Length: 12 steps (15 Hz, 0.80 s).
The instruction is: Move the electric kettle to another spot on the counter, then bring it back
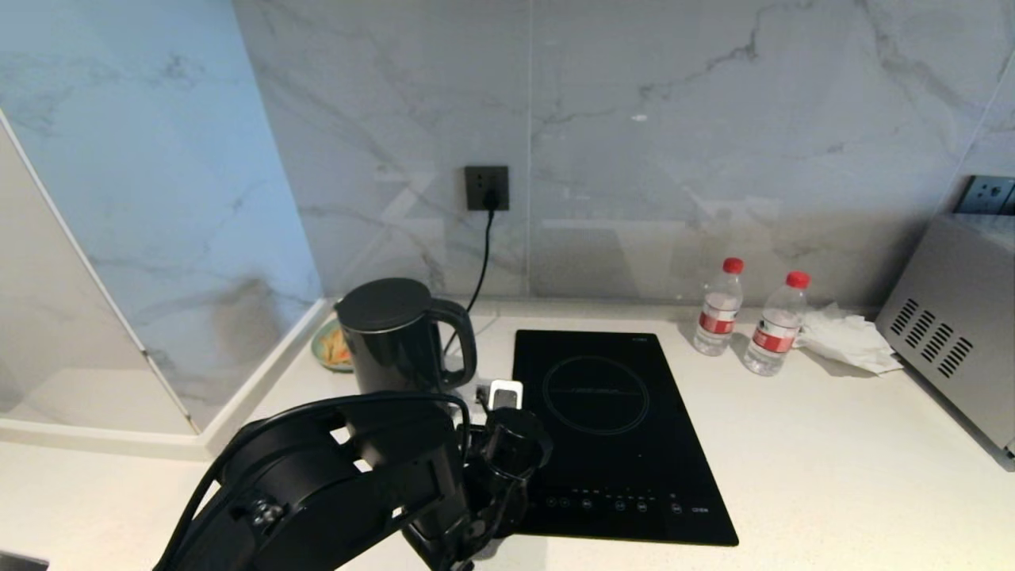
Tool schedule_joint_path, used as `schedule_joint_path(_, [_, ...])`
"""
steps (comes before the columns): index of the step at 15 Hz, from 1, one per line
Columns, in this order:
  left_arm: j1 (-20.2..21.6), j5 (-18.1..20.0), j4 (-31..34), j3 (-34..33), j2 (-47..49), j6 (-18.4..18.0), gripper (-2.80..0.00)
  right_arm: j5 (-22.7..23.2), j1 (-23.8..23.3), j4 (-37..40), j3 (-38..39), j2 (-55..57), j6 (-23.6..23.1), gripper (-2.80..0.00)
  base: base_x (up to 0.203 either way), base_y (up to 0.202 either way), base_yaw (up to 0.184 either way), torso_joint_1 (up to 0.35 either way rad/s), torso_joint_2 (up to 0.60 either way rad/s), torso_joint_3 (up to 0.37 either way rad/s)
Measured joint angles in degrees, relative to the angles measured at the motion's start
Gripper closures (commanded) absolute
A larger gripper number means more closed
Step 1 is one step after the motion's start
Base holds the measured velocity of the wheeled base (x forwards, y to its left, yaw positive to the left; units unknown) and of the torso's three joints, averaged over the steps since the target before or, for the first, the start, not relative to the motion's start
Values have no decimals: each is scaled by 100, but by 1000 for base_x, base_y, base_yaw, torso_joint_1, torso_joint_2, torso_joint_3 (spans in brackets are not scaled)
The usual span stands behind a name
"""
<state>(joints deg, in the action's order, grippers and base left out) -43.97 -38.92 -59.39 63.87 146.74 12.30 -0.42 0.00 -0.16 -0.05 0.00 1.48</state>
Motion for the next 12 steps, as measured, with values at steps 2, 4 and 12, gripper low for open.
schedule_joint_path(2, [-145,300,113,-325,-222,453,-280,0,0,0,-2,0,0,0,0,0,0,0,0,0])
schedule_joint_path(4, [-319,504,147,-566,-478,721,-280,-2,0,0,-5,0,1,0,0,0,0,0,0,0])
schedule_joint_path(12, [-307,994,2228,0,-1090,2160,-280,-1,0,-2,-5,0,0,0,0,0,0,0,0,0])
